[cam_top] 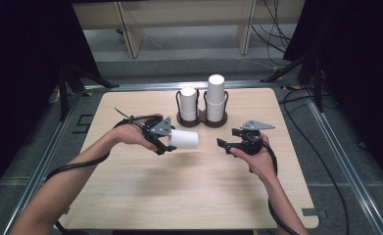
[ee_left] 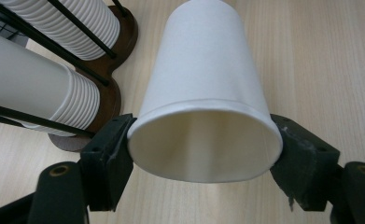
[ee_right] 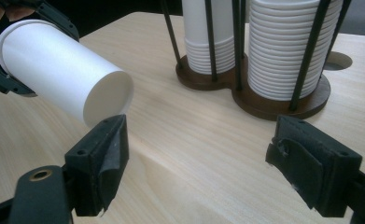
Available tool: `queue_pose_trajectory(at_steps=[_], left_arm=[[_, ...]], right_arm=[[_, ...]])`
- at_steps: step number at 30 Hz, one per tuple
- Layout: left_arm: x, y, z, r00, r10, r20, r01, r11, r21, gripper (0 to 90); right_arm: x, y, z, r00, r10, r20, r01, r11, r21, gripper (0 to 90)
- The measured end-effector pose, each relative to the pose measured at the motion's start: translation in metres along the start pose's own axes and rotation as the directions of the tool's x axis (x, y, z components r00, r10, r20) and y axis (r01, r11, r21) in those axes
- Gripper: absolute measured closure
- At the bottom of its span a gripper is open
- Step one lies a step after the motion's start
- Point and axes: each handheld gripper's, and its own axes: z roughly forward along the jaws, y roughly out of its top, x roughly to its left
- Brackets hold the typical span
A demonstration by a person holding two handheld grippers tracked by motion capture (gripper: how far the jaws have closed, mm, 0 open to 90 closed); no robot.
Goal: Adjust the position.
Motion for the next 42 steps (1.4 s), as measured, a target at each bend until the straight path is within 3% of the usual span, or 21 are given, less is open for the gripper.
queue_pose_trajectory(at_steps=[2, 3, 4, 6, 9, 12, 15, 17, 22, 23, 24, 25, 26, 29, 30, 34, 36, 42], left_arm=[[0.001, 0.001, -0.001, 0.9999, 0.013, 0.009, -0.013, 0.9999, 0.007, 27.0], [0.001, 0.002, -0.002, 0.9996, 0.027, 0.012, -0.027, 0.9996, 0.007, 27.0], [0.0, 0.003, -0.002, 0.9996, 0.028, 0.009, -0.028, 0.9996, 0.004, 27.2], [-0.001, 0.004, -0.003, 0.9989, 0.043, 0.018, -0.043, 0.9989, 0.015, 27.2], [-0.001, 0.006, -0.003, 0.9984, 0.052, 0.019, -0.053, 0.9984, 0.021, 27.2], [-0.001, 0.007, -0.004, 0.9984, 0.051, 0.025, -0.051, 0.9986, 0.016, 27.3], [-0.001, 0.008, -0.004, 0.9975, 0.06, 0.038, -0.06, 0.9979, 0.023, 27.5], [0.0, 0.008, -0.004, 0.9963, 0.066, 0.055, -0.068, 0.9969, 0.038, 27.5], [0.001, 0.01, -0.004, 0.9946, 0.082, 0.063, -0.086, 0.9945, 0.06, 27.5], [0.001, 0.01, -0.004, 0.9943, 0.084, 0.065, -0.089, 0.994, 0.064, 27.5], [0.001, 0.011, -0.004, 0.9938, 0.086, 0.071, -0.091, 0.9937, 0.066, 27.5], [0.001, 0.011, -0.004, 0.9933, 0.087, 0.076, -0.093, 0.9931, 0.071, 27.5], [0.001, 0.011, -0.003, 0.993, 0.089, 0.078, -0.095, 0.9927, 0.075, 27.5], [0.001, 0.012, -0.003, 0.9916, 0.097, 0.085, -0.104, 0.9907, 0.087, 27.5], [0.001, 0.012, -0.003, 0.9911, 0.098, 0.089, -0.106, 0.9903, 0.09, 27.5], [0.001, 0.013, -0.003, 0.9891, 0.108, 0.101, -0.118, 0.9879, 0.101, 27.5], [0.001, 0.014, -0.004, 0.9897, 0.097, 0.105, -0.107, 0.9896, 0.096, 27.5], [0.003, 0.016, -0.007, 0.9866, 0.113, 0.118, -0.127, 0.9851, 0.116, 27.5]], right_arm=[[0.0, 0.001, 0.0, 0.9995, -0.03, 0.011, 0.03, 1.0, 0.0, 19.8], [0.001, 0.001, 0.002, 0.9999, -0.009, -0.009, 0.009, 1.0, 0.006, 19.8], [0.002, 0.001, 0.0, 0.9999, -0.009, 0.008, 0.009, 1.0, 0.022, 19.8], [0.002, 0.001, 0.003, 0.9998, -0.016, -0.014, 0.016, 1.0, 0.011, 19.8], [0.002, 0.002, 0.002, 0.999, -0.044, -0.001, 0.044, 0.999, 0.019, 19.8], [0.003, 0.002, 0.003, 0.9994, -0.034, -0.011, 0.034, 0.999, 0.022, 19.8], [0.003, 0.003, 0.004, 0.9985, -0.053, -0.009, 0.053, 0.999, 0.011, 19.8], [0.005, 0.003, 0.003, 0.9992, -0.036, -0.017, 0.037, 0.999, 0.032, 19.8], [0.005, 0.003, 0.005, 0.9972, -0.069, -0.031, 0.07, 0.997, 0.03, 20.6], [0.008, 0.002, 0.004, 0.9983, -0.053, -0.025, 0.054, 0.997, 0.052, 20.9], [0.006, 0.002, 0.006, 0.9951, -0.096, -0.022, 0.097, 0.995, 0.023, 20.9], [0.008, 0.003, 0.006, 0.9956, -0.084, -0.041, 0.086, 0.995, 0.052, 20.9], [0.009, 0.002, 0.007, 0.995, -0.089, -0.047, 0.091, 0.995, 0.048, 20.9], [0.011, 0.003, 0.008, 0.9877, -0.147, -0.053, 0.15, 0.987, 0.06, 20.7], [0.012, 0.003, 0.009, 0.9884, -0.138, -0.064, 0.142, 0.988, 0.06, 20.6], [0.015, 0.005, 0.011, 0.9784, -0.193, -0.075, 0.198, 0.978, 0.07, 20.6], [0.018, 0.005, 0.012, 0.9764, -0.196, -0.09, 0.204, 0.975, 0.085, 20.6], [0.023, 0.006, 0.016, 0.9613, -0.253, -0.11, 0.263, 0.96, 0.096, 21.1]])
